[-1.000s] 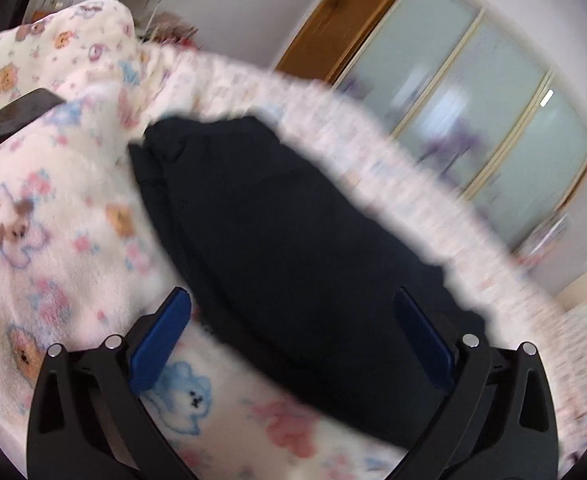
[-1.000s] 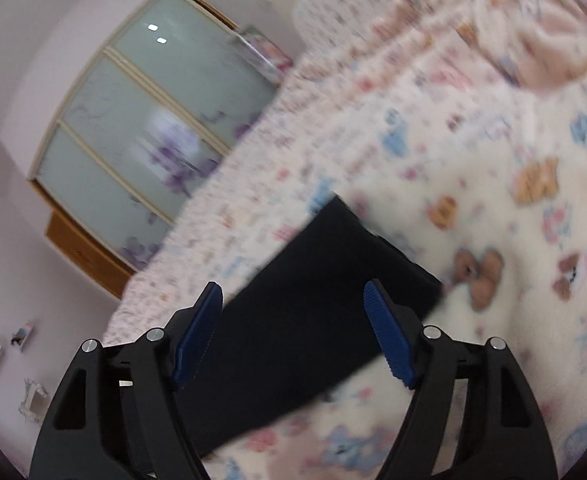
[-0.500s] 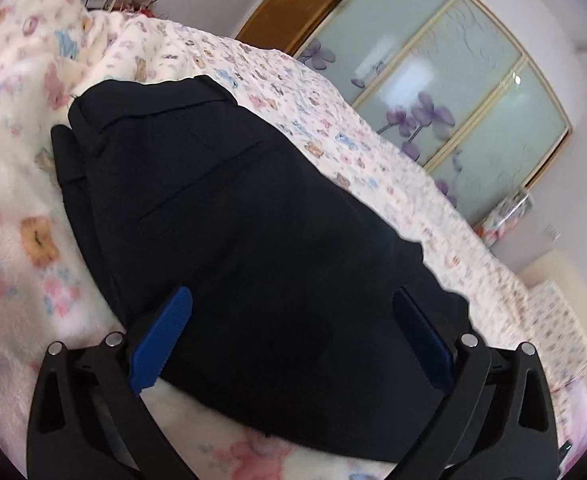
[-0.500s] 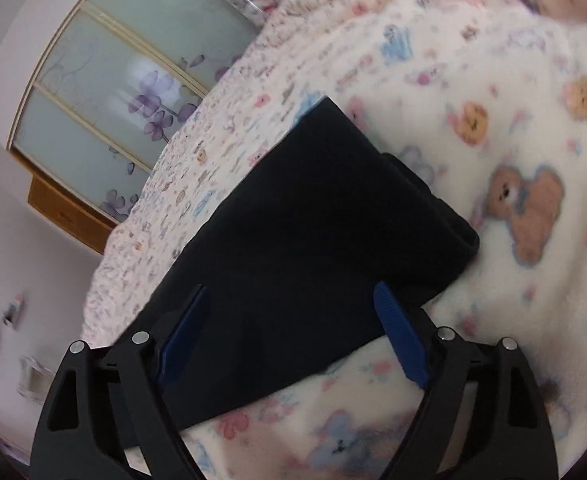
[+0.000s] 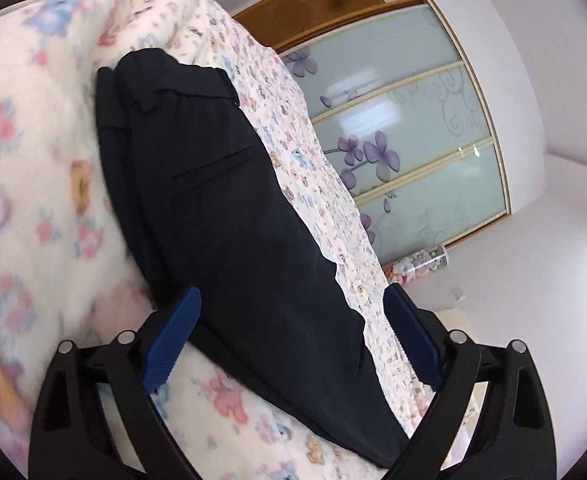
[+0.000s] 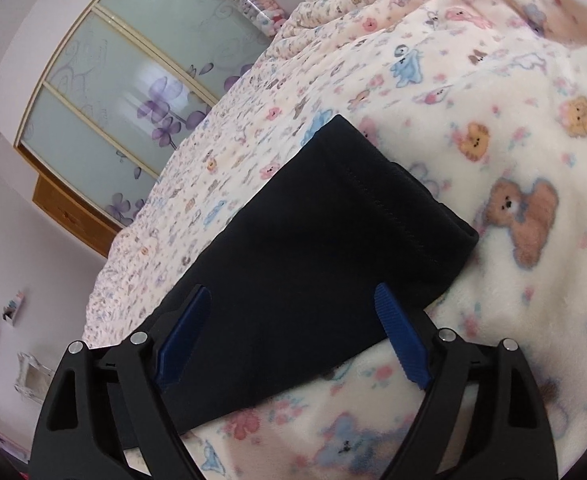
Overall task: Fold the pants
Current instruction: 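Open the right tool and release the folded hems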
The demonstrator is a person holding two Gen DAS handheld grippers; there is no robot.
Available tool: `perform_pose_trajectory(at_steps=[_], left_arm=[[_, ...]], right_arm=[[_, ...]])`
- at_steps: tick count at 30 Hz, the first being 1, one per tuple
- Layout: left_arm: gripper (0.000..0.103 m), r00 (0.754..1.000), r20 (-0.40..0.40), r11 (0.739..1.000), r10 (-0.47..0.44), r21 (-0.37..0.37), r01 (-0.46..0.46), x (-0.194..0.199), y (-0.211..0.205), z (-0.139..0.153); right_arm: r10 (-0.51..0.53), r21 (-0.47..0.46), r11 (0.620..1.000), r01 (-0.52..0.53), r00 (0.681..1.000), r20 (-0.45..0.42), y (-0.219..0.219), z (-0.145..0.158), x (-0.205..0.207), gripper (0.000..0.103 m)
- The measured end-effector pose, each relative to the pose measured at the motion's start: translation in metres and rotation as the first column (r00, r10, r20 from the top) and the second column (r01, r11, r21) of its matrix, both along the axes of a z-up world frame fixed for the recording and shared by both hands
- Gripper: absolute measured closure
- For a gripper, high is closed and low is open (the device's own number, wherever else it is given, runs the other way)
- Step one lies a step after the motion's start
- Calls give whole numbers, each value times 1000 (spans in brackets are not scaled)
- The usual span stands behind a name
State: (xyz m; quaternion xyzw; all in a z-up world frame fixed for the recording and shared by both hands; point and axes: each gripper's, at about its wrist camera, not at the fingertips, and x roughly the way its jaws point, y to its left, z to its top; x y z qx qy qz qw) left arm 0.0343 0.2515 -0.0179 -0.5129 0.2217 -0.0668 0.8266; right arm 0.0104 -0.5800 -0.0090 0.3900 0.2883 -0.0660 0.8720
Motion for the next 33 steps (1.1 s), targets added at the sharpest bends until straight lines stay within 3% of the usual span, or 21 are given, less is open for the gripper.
perform_pose_trajectory(at_steps=[4,8,10,14,16,17,18,19,21,22,25,27,29,30,31,32,33], left_arm=[[11,996,-90,1000,-7,-26,4,5,-2,-1],[9,987,-160,1000,-5,17,7,12,-11,1],[2,977,-212,1000,-3,-3,3,27,-9,-1],[7,963,-266,999,46,-4,-48,38,-8,-1],[53,953,-286,995,96,47,-86,36,-8,1],[64,951,-290,993,111,66,-96,34,-9,0],[84,949,-290,991,125,73,-109,30,-6,-3],[92,947,-293,991,133,66,-119,26,-3,-7],[96,955,-265,992,130,33,-125,18,3,-14],[97,958,-250,990,139,51,-130,13,2,-13],[99,962,-196,975,190,149,-162,-4,-10,-4],[98,959,-208,969,190,195,-150,-1,-13,-7],[92,959,-215,971,185,190,-145,2,-12,-11],[82,963,-198,973,182,175,-148,0,-11,-10],[63,968,-177,974,180,169,-150,-4,-11,-8],[54,972,-147,972,185,173,-159,-5,-12,-4],[40,968,-108,956,228,211,-202,-14,-14,4]], right_arm=[[0,3,1000,0,1000,1,0,-1,3,16],[-1,14,1000,1,1000,6,0,-1,3,16],[-2,24,1000,2,1000,11,0,-1,2,16],[-2,34,999,1,1000,21,-1,0,-1,16],[-3,41,999,2,1000,27,-1,1,-2,16],[-4,43,999,3,1000,30,-1,1,-3,16],[-5,45,999,4,999,33,-1,1,-3,16],[-6,48,999,5,999,36,-1,1,-3,16],[-11,53,999,8,999,43,-2,2,-5,16],[-15,54,998,12,999,47,-3,2,-6,16],[-59,54,997,56,996,60,-8,8,-15,16],[-116,66,992,111,991,65,-16,12,-26,16],[-168,81,983,164,984,49,-23,15,-37,16],[-185,83,980,181,982,38,-26,15,-40,16],[-194,87,978,191,981,27,-27,14,-42,17],[-195,99,976,192,981,13,-29,13,-43,17],[-196,108,975,195,981,-5,-30,12,-44,21]])
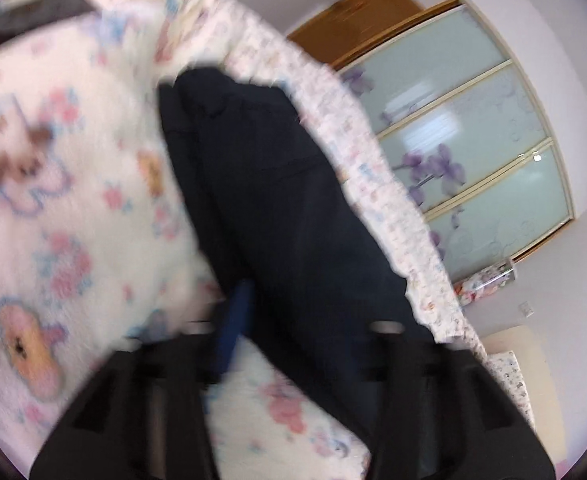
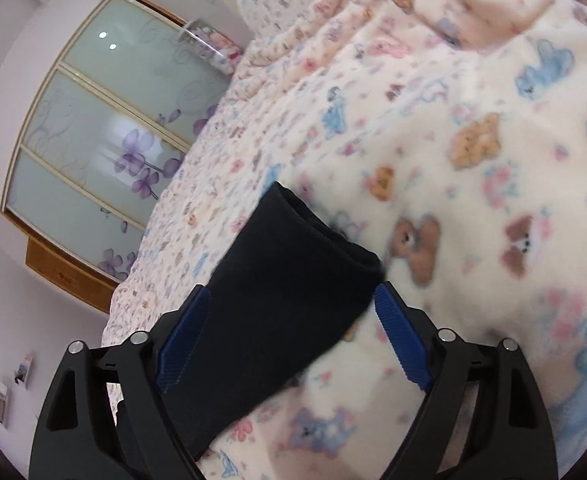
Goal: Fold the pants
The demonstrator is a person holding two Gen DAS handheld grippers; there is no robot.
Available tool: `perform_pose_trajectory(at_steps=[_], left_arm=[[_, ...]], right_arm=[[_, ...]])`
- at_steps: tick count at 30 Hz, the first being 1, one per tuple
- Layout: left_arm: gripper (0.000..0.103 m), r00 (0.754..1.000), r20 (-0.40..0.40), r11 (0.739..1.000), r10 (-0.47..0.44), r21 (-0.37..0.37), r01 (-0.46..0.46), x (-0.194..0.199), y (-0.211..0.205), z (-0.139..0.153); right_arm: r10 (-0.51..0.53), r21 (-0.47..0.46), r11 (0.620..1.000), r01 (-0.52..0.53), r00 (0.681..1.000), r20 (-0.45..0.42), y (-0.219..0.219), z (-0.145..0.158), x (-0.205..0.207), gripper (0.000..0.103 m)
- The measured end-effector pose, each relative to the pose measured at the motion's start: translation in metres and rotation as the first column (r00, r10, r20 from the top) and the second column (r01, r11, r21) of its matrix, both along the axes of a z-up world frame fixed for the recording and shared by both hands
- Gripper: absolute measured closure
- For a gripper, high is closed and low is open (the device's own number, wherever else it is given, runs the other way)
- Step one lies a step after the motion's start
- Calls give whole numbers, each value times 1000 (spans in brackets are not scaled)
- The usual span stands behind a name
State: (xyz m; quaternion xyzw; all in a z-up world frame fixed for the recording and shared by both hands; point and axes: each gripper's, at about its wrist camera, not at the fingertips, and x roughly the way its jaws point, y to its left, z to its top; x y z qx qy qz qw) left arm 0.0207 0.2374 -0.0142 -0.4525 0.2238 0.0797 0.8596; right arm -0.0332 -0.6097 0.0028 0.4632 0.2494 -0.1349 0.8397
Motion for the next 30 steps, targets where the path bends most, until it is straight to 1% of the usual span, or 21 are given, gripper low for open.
perform_pose_trajectory(at_steps=[1,2,3,4,7,9,11,13,14,15,18,19,20,22,23,25,26,27,28,29,30], left_arm=[[27,999,20,998,42,37,-43,-6,-4,6],[21,997,43,995,70,65,-72,-9,-10,11],[9,991,93,988,95,110,-105,-18,-17,20],[4,988,119,983,99,144,-116,-22,-22,25],[4,986,161,964,54,249,-93,-25,-37,35],[4,989,146,959,28,275,-68,-19,-44,35],[4,991,130,964,21,258,-55,-16,-45,31],[4,993,117,970,23,240,-51,-12,-44,29],[4,993,115,971,27,234,-53,-12,-44,28],[4,993,113,972,27,230,-53,-11,-43,27],[4,995,99,971,20,236,-43,-9,-45,24],[4,995,95,971,19,237,-41,-8,-47,24],[4,996,92,970,19,240,-40,-7,-47,24],[4,996,88,969,18,245,-39,-7,-50,24],[4,996,89,968,19,248,-41,-7,-51,24],[4,996,88,966,20,255,-42,-5,-53,24],[4,996,85,966,18,257,-40,-4,-53,24],[4,997,79,966,14,258,-34,-2,-53,23],[4,997,73,966,9,256,-27,-1,-54,22],[4,998,69,967,4,254,-22,0,-54,21],[4,998,67,968,3,252,-20,1,-53,21]], right_arm=[[-2,7,1000,2,1000,-15,0,-1,0,26],[-3,15,1000,4,999,-40,0,-3,0,31],[0,26,1000,1,999,-53,-1,-5,0,32],[6,37,999,-4,998,-62,-1,-7,1,35],[-9,35,999,12,996,-87,-4,-11,8,42],[-43,-3,999,43,995,-88,-4,-6,6,44],[-79,-128,990,67,992,-94,-2,9,6,44],[-111,-299,951,74,988,-106,0,28,15,44],[-106,-386,921,56,988,-108,2,37,25,44],[-74,-423,906,14,989,-125,2,40,39,44],[25,-418,899,-129,969,-246,-3,31,86,44],[42,-415,895,-165,956,-290,-3,25,98,59],[75,-418,882,-215,942,-326,-1,21,112,87],[95,-492,837,-240,949,-301,11,31,122,100],[109,-554,802,-225,966,-234,20,44,119,100],[134,-604,778,-172,985,-108,26,57,109,100],[107,-595,787,-165,985,-132,21,51,113,100],[91,-550,810,-202,971,-223,11,35,125,100],[97,-479,840,-255,939,-330,2,15,135,99],[102,-440,857,-270,924,-368,-2,6,137,96],[87,-430,870,-243,932,-351,-5,6,132,92]])
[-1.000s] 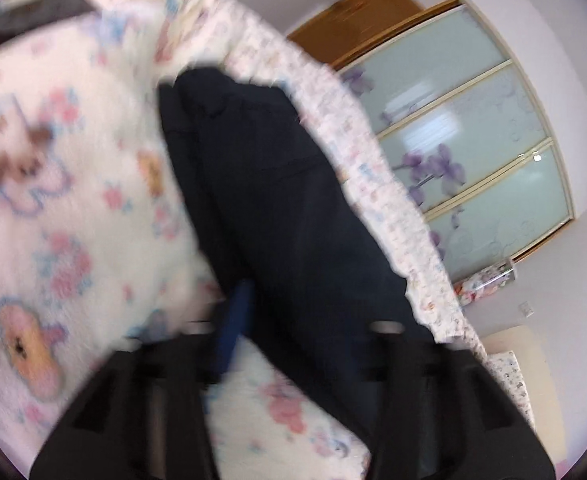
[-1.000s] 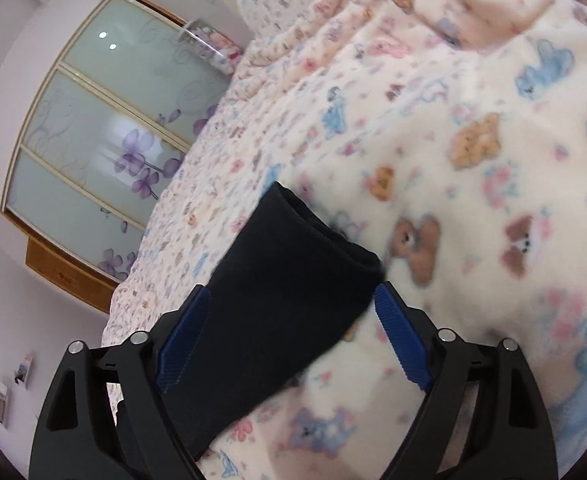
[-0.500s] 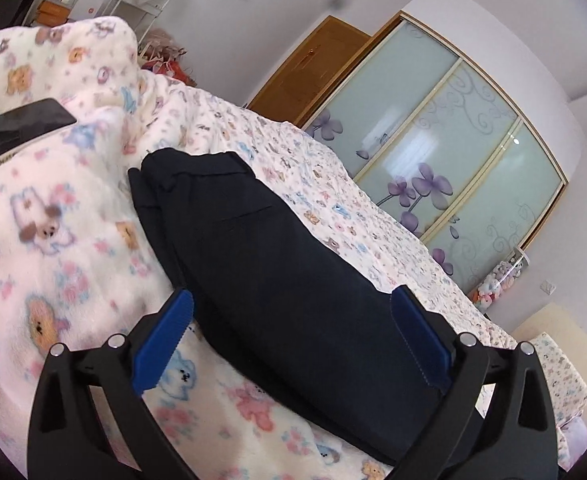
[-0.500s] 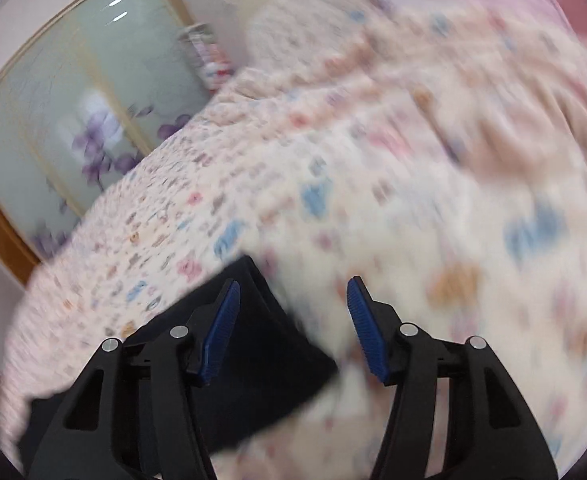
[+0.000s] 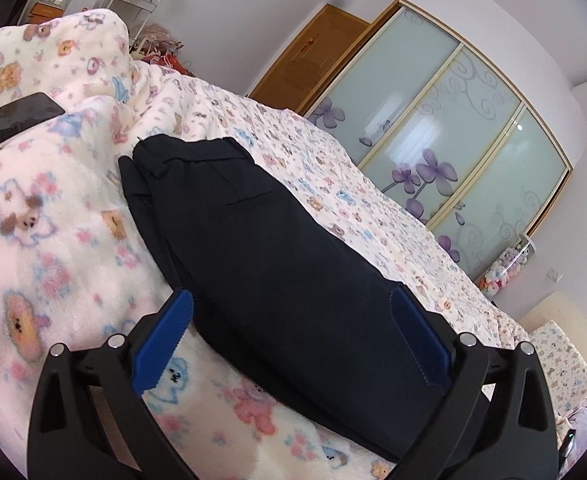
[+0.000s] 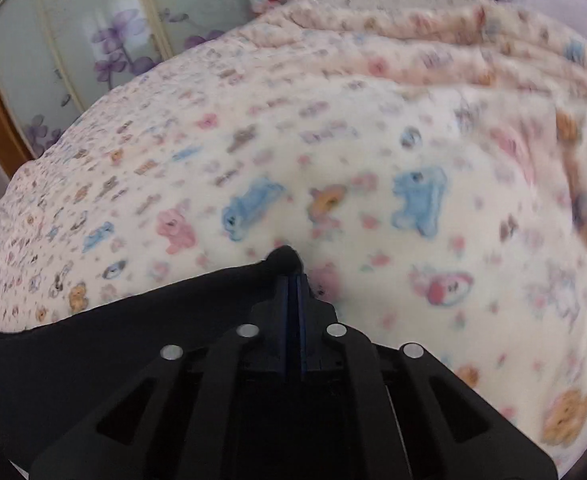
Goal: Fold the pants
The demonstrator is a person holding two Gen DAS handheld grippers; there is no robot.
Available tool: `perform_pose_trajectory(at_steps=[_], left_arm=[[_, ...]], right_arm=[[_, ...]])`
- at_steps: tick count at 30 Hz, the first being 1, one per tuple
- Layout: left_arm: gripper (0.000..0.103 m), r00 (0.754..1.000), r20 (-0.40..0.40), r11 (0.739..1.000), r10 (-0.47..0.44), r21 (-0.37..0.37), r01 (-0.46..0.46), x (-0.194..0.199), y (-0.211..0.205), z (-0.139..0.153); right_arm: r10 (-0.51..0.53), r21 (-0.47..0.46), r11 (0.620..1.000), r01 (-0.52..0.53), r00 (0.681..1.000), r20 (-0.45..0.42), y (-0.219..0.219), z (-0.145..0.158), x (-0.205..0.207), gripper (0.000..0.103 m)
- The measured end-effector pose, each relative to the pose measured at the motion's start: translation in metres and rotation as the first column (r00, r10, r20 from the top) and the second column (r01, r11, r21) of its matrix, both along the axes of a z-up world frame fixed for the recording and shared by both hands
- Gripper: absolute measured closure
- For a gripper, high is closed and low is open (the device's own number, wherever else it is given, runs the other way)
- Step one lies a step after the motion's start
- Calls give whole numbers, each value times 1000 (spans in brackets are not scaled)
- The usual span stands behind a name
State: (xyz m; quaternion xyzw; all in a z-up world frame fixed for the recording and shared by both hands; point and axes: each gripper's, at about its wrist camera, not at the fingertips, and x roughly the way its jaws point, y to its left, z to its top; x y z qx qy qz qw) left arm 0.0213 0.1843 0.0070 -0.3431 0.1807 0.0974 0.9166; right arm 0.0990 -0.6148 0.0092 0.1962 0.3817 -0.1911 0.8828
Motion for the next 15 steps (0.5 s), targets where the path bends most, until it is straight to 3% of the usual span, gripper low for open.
perform_pose_trajectory(at_steps=[2,4,8,9,11,12,15], left_arm=[[4,1000,5,1000,-2,-8,2,0,2,-1],[4,1000,9,1000,0,-15,0,-1,4,-1],[2,1000,17,1000,-9,-12,9,-1,1,1],[2,1000,24,1000,-14,-6,14,-1,0,2],[2,999,43,1000,-28,15,27,-3,-3,6],[2,998,52,999,-44,31,42,-5,-6,9],[2,990,89,989,-107,113,97,-10,-19,20]], right_arm=[[-73,-32,997,77,992,101,2,19,-20,71],[-65,-22,997,72,975,214,8,37,-38,48],[52,94,992,-87,944,327,17,35,-46,48],[47,139,986,-90,957,285,16,23,-42,47],[0,238,971,-25,995,102,5,-12,-31,52],[-14,278,960,-18,994,111,1,-20,-36,54],[-72,290,957,11,977,202,2,-1,-64,53]])
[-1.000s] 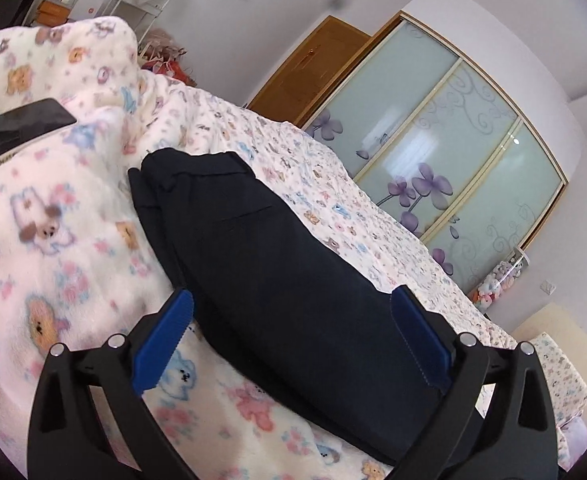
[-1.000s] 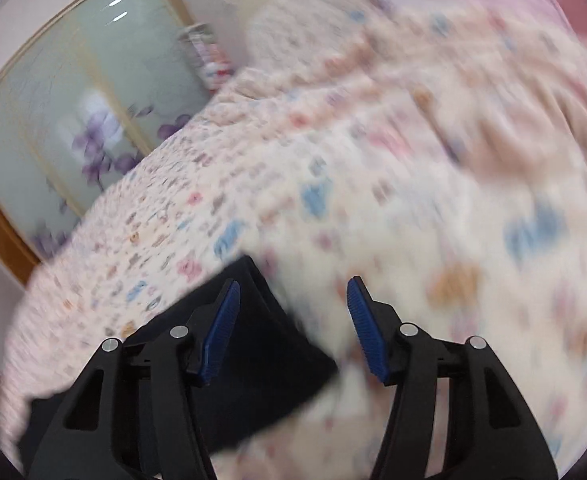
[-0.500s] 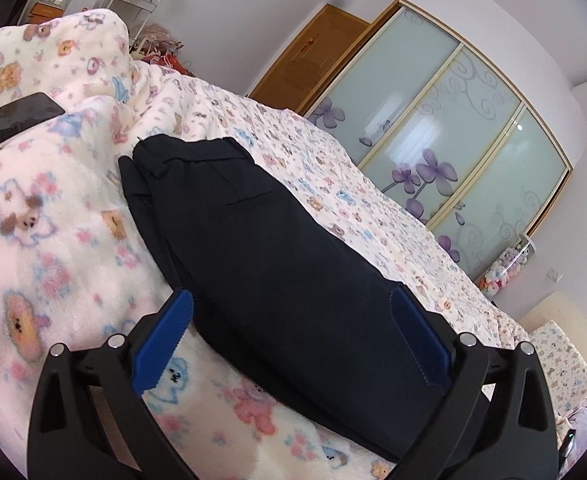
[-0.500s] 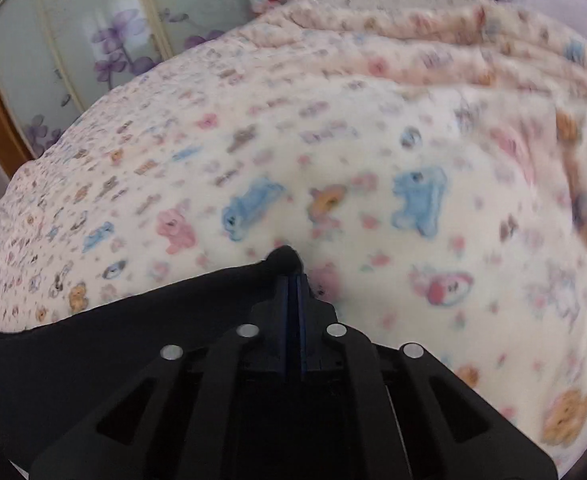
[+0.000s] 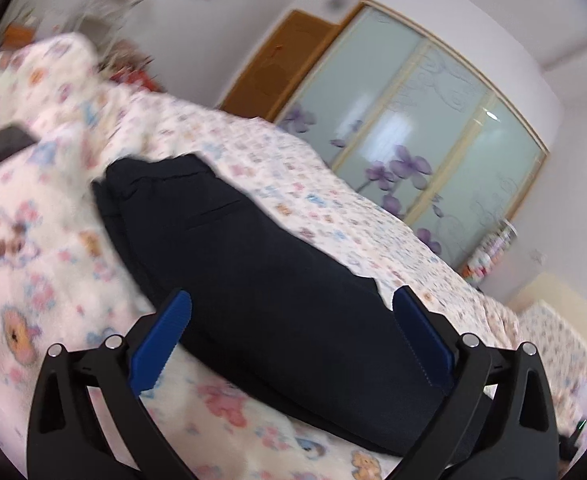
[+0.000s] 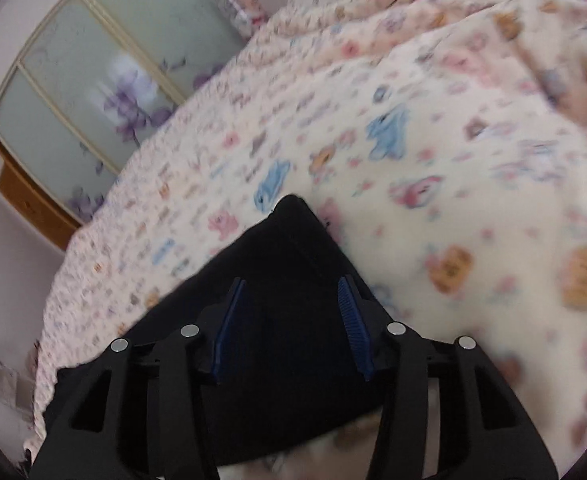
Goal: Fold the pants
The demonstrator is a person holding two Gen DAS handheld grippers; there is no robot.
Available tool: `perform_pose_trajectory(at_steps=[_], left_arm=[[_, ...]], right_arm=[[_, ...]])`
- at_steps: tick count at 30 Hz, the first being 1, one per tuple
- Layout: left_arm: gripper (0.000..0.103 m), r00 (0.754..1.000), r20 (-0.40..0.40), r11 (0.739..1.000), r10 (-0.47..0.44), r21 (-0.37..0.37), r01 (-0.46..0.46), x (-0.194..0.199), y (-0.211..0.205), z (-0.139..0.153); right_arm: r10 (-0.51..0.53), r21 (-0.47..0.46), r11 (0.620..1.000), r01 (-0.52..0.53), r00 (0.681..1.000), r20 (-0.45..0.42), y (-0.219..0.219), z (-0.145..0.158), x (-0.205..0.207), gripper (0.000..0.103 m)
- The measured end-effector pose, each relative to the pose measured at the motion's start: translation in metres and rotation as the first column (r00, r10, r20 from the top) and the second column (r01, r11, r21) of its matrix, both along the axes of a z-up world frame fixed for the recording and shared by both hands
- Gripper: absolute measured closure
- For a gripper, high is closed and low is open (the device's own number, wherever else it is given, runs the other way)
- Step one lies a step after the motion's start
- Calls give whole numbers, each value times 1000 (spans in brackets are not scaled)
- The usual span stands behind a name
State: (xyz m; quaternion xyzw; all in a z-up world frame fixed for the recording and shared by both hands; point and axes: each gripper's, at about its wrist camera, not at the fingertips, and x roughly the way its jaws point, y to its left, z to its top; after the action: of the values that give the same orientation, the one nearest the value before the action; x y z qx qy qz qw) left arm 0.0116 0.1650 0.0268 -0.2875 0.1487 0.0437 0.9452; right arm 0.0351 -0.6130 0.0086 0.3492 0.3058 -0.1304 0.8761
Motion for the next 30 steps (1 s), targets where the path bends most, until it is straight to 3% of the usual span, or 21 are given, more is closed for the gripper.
perform_pose_trajectory(at_steps=[3,5,10,13,16,20,25,30], left_arm=[[2,997,50,991,-66,123,60,-5,-21,11],[2,992,47,978,-114,183,104,-2,-35,14],[2,981,-122,911,-149,368,184,21,-81,12],[2,972,-193,860,-133,465,210,30,-103,5],[2,964,-232,829,-128,508,232,33,-112,-3],[2,951,-280,837,-129,484,255,40,-108,-12],[2,930,-344,880,-132,390,269,50,-92,-22],[2,934,-331,892,-132,371,258,46,-88,-22]], right_arm=[[-15,80,997,8,996,87,0,13,-29,53],[-3,86,996,-1,999,43,7,12,-39,53],[0,90,996,14,988,-157,15,-11,-32,53],[-25,88,995,43,979,-203,14,-14,-24,54],[-68,94,992,90,974,-215,4,-20,-10,54],[-124,197,968,154,979,-159,-6,-34,-13,54],[-175,304,937,170,984,-11,-9,-36,-25,53],[-195,451,880,145,979,66,-21,-43,-29,48]])
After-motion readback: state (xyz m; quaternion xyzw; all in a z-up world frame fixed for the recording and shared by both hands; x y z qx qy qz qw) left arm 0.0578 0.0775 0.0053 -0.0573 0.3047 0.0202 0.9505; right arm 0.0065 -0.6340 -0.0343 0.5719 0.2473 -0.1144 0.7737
